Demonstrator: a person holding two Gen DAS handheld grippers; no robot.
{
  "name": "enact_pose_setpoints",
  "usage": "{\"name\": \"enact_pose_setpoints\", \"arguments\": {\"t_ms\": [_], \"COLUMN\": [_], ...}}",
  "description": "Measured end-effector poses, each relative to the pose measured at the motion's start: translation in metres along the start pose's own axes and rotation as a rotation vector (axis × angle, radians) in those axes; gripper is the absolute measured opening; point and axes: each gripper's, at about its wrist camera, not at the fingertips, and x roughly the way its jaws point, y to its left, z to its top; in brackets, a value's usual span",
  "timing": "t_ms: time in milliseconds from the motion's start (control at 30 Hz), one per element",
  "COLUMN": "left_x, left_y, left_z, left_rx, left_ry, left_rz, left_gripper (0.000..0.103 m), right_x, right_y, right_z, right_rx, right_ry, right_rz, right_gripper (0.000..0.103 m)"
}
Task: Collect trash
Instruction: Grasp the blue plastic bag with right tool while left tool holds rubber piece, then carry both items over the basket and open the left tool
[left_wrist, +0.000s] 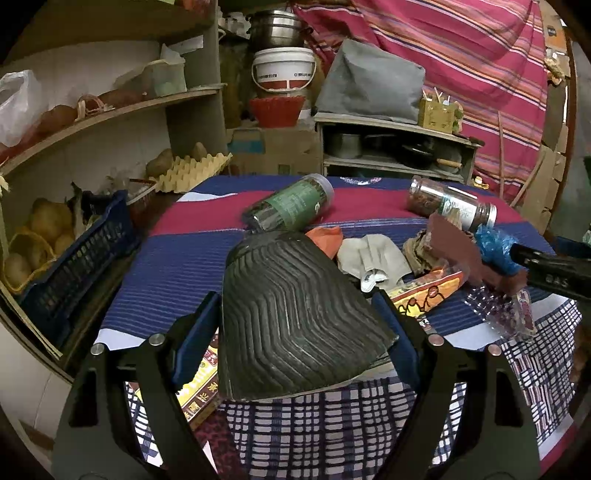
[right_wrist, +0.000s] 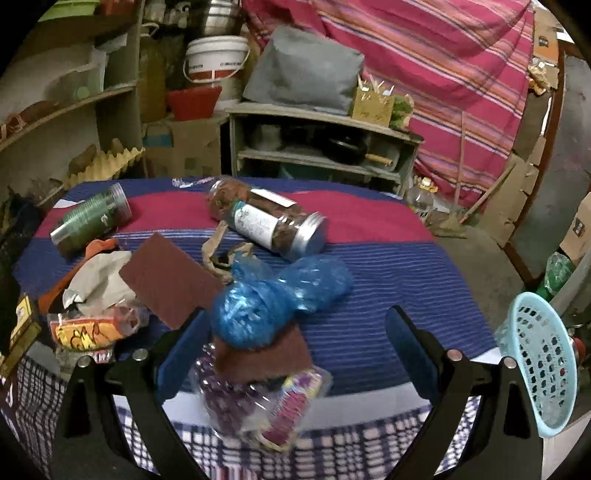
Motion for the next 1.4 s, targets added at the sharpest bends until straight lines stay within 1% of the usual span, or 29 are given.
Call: {"name": "enact_pose_setpoints", "arguments": {"t_ms": [33, 67, 100, 133, 167, 200, 233, 267, 333, 400, 567, 733, 867, 1067, 1233, 1300, 1400], "left_x": [0.001, 0.002, 0.004, 0.004, 0.005, 0.005, 0.004, 0.003, 0.001, -0.001, -0.009, -0.021, -0.031, -0.041, -0.046, -0.048, -0.049], "left_y": [0.0, -0.001, -0.002, -0.002, -0.004, -0.005, -0.007, -0.008, -0.012, -0.017, -0.036, -0.062, -0.082, -0.118, -0.155, -0.172, -0.197], "left_z": [0.0, 0.0, 0.0, 0.001, 0.001, 0.001, 0.002, 0.002, 0.003, 0.004, 0.006, 0.01, 0.013, 0.018, 0.023, 0.025, 0.027], "left_rx": [0.001, 0.002, 0.002, 0.002, 0.002, 0.002, 0.004, 0.005, 0.006, 0.004, 0.017, 0.042, 0.057, 0.082, 0.108, 0.12, 0.138], "left_ry": [0.002, 0.003, 0.005, 0.007, 0.008, 0.009, 0.006, 0.003, -0.001, 0.0, -0.013, -0.03, -0.039, -0.05, -0.058, -0.062, -0.065], "left_rz": [0.001, 0.002, 0.002, 0.001, -0.001, -0.002, -0.002, -0.001, -0.005, -0.012, -0.022, -0.041, -0.064, -0.106, -0.145, -0.164, -0.198], "left_gripper": [0.08, 0.08, 0.08, 0.08, 0.08, 0.08, 0.08, 0.08, 0.08, 0.08, 0.08, 0.08, 0.08, 0.08, 0.08, 0.08, 0.08], "right_x": [0.004, 0.009, 0.012, 0.016, 0.018, 0.019, 0.018, 0.016, 0.01, 0.002, -0.019, -0.044, -0.064, -0.086, -0.098, -0.102, -0.106], "right_y": [0.002, 0.004, 0.004, 0.002, 0.001, -0.002, -0.006, -0.01, -0.017, -0.027, -0.063, -0.092, -0.12, -0.164, -0.199, -0.212, -0.228], "right_z": [0.0, -0.001, -0.002, -0.003, -0.004, -0.005, -0.006, -0.008, -0.011, -0.015, -0.024, -0.031, -0.036, -0.042, -0.051, -0.057, -0.064], "right_rx": [-0.002, -0.007, -0.008, -0.002, 0.009, 0.019, 0.031, 0.038, 0.041, 0.043, 0.073, 0.048, 0.049, 0.094, 0.114, 0.11, 0.108], "right_ry": [0.006, 0.019, 0.034, 0.05, 0.059, 0.061, 0.058, 0.052, 0.037, 0.023, 0.008, -0.036, -0.069, -0.097, -0.117, -0.124, -0.129], "right_rz": [0.004, 0.007, 0.023, 0.052, 0.079, 0.101, 0.13, 0.15, 0.17, 0.189, 0.243, 0.238, 0.208, 0.173, 0.112, 0.075, 0.045], "right_gripper": [0.092, 0.085, 0.072, 0.067, 0.059, 0.051, 0.045, 0.036, 0.032, 0.031, 0.031, 0.031, 0.031, 0.031, 0.031, 0.031, 0.031]}}
